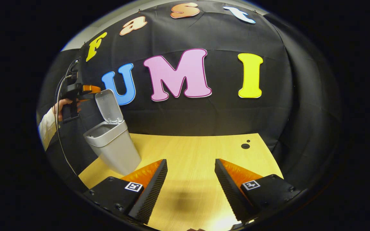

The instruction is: Press the lid of the desktop garbage bin to open it, pick up the crumpled paper on the desktop and throw it into the bin, then pick up the pop can on the desktop and drop it into the bin, and finally close the garbage bin lid.

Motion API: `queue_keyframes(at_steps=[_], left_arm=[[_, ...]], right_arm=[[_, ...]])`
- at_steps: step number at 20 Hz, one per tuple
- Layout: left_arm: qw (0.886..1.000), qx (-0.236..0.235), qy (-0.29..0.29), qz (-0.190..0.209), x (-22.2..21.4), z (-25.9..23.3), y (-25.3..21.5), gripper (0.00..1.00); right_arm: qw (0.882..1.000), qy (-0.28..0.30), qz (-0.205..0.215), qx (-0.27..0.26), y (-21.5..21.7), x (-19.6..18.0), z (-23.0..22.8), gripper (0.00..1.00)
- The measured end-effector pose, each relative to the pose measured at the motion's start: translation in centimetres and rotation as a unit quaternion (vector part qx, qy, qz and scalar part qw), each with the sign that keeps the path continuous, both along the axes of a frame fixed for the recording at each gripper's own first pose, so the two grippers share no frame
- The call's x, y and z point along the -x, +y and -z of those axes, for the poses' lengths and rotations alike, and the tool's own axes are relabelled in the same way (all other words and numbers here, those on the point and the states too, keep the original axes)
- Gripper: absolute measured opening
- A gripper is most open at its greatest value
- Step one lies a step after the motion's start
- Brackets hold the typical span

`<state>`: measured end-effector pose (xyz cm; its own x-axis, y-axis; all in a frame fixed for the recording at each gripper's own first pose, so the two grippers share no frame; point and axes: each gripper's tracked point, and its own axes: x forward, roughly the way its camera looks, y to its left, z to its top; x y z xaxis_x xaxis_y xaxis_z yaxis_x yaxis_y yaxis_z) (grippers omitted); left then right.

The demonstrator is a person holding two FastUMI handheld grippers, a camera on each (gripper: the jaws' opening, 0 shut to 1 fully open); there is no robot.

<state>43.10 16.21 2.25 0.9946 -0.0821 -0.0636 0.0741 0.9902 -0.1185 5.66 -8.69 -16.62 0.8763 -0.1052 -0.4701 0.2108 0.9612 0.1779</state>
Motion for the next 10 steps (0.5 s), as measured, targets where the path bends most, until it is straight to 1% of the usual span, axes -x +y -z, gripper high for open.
queue_keyframes(at_steps=[2,3,5,6,7,8,9,10], left_arm=[[0.999,-0.032,-0.018,0.006,-1.7,-1.5,0.1,0.92],[0.999,-0.047,-0.018,0.008,-2.6,-1.5,-0.1,0.92],[0.997,-0.073,0.014,0.015,-4.3,0.8,-0.5,0.91],[0.996,-0.078,0.029,0.013,-4.7,1.7,-0.5,0.91],[0.997,-0.078,0.012,0.013,-5.1,0.9,-0.4,0.94],[0.996,-0.082,0.016,0.017,-5.2,0.9,-0.6,0.95],[0.996,-0.086,0.029,0.021,-5.0,1.3,-0.8,0.93],[0.996,-0.079,0.032,0.030,-4.9,1.4,-1.2,0.95]], right_arm=[[1.000,-0.001,-0.005,-0.001,0.2,-0.1,0.2,0.96],[1.000,-0.001,-0.007,-0.003,0.3,-0.2,0.2,0.96],[1.000,-0.002,-0.008,-0.007,0.5,0.0,0.3,0.97],[1.000,-0.002,-0.008,-0.007,0.6,0.1,0.3,0.97],[1.000,-0.002,-0.009,-0.007,0.6,0.3,0.2,0.97],[1.000,-0.001,-0.008,-0.005,0.5,0.5,0.2,0.97],[1.000,-0.001,-0.007,-0.005,0.4,0.7,0.3,0.97],[1.000,0.000,-0.006,-0.007,0.3,0.8,0.4,0.97]])
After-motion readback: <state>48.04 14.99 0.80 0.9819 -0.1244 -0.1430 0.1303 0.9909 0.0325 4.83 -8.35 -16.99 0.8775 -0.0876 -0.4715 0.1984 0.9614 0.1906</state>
